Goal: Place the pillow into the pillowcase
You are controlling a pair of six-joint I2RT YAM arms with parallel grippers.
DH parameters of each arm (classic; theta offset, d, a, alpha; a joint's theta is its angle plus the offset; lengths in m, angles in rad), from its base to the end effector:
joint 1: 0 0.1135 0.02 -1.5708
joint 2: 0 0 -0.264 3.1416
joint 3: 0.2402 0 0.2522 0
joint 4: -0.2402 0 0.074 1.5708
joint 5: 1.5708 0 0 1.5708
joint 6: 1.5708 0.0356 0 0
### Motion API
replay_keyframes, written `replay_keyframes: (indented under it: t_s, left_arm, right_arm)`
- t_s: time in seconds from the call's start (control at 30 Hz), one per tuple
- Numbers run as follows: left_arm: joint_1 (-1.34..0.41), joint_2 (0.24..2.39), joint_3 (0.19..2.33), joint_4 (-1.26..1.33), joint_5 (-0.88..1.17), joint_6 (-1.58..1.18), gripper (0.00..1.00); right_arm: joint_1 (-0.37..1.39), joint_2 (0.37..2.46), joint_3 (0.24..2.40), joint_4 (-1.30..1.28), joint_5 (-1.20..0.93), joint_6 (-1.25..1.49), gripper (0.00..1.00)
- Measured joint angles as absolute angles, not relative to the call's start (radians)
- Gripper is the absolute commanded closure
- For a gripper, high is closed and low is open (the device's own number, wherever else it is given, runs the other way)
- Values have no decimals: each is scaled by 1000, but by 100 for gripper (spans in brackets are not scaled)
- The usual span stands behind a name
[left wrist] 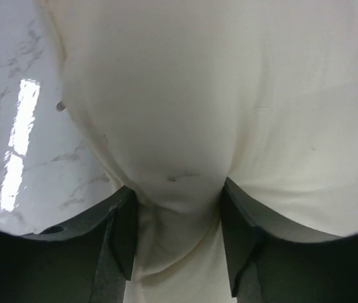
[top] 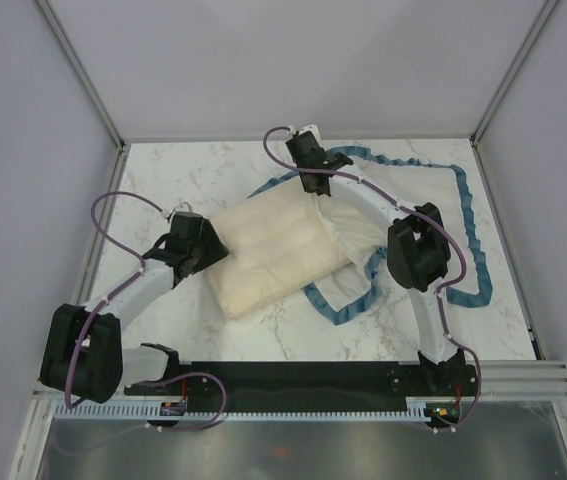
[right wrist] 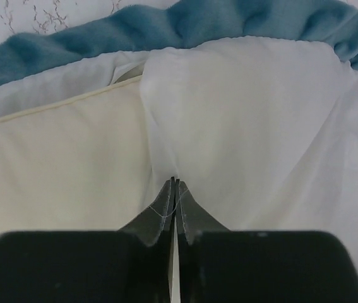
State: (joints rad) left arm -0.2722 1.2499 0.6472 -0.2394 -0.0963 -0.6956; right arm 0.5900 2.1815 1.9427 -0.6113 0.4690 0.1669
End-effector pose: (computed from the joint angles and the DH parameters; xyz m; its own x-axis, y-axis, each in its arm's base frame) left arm 0.2373 -0.0627 0.1929 -0.6836 -0.4714 -0.5572 -0.3024 0.8777 -0.3717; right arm 0.4189 0.2611 0.2507 -0.6569 -0.2615 -0.7072 -0.1413 0.9640 -0.2253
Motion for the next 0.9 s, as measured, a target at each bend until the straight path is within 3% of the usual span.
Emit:
replay_keyframes:
  t_s: [0.07, 0.1, 0.13, 0.17, 0.43, 0.73, 0.8, 0.83, 0.9]
  left_arm:
    - [-271, 1285, 648, -188, -71, -694, 67]
    - [-271, 1297, 649, -162, -59, -693, 85]
    - [-270, 1308, 650, -137, -45, -694, 94]
    - [-270, 1318, 652, -113, -32, -689, 97]
    - [-273, 1332, 667, -50, 27, -657, 98]
    - [-345, 1194, 746, -147, 61, -614, 98]
    - [-355, 1161, 775, -167, 64, -611, 98]
    - [-356, 1145, 786, -174, 65, -609, 98]
    - [-357, 1121, 798, -187, 64, -606, 98]
  right_arm:
    - [591, 2193, 1951, -614, 471, 165, 100]
    - [592, 2195, 1951, -614, 469, 162, 100]
    - [594, 2196, 1951, -614, 467, 159, 100]
    - [597, 2196, 1951, -611, 465, 154, 100]
    - [658, 2188, 1951, -575, 394, 110, 100]
    - [725, 2048, 1963, -587, 311, 109, 100]
    - [732, 2014, 1980, -590, 319, 109, 89]
    - [733, 2000, 1988, -591, 334, 111, 63]
    - [730, 1991, 2004, -597, 372, 117, 44]
